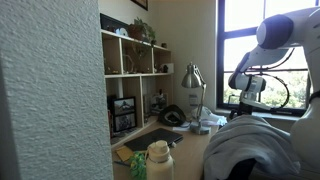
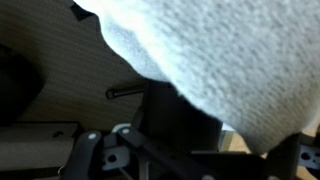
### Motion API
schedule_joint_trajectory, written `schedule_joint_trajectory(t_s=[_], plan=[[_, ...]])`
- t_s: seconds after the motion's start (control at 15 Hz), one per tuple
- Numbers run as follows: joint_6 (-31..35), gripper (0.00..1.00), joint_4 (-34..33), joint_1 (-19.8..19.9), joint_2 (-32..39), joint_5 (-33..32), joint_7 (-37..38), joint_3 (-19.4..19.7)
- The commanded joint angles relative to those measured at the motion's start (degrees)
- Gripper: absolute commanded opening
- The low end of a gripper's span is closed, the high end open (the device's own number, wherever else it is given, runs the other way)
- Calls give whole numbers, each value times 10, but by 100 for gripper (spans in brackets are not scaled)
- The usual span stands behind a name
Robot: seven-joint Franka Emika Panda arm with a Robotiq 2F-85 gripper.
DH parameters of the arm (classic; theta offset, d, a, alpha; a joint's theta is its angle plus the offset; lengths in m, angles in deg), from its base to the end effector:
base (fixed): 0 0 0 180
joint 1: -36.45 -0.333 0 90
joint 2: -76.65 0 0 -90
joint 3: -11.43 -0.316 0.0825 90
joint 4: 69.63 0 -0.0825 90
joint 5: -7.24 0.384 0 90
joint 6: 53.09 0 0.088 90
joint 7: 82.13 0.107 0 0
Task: Push the chair under the table
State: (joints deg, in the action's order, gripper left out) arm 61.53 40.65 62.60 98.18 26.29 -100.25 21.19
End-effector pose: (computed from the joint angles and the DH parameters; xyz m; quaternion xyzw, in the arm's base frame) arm 0.4904 -0.3264 0.2782 -0.9543 0.2395 0.0784 0.1605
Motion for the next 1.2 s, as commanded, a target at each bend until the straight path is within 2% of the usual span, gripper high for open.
schedule_joint_trajectory(t_s=[0.0, 0.4, 0.8, 1.13], plan=[[-14, 100, 47, -41, -53, 17, 2, -17], [-16, 100, 54, -70, -60, 21, 1, -22], [-20, 100, 51, -67, -69, 13, 5, -13], [-28, 100, 70, -61, -117, 15, 9, 1]])
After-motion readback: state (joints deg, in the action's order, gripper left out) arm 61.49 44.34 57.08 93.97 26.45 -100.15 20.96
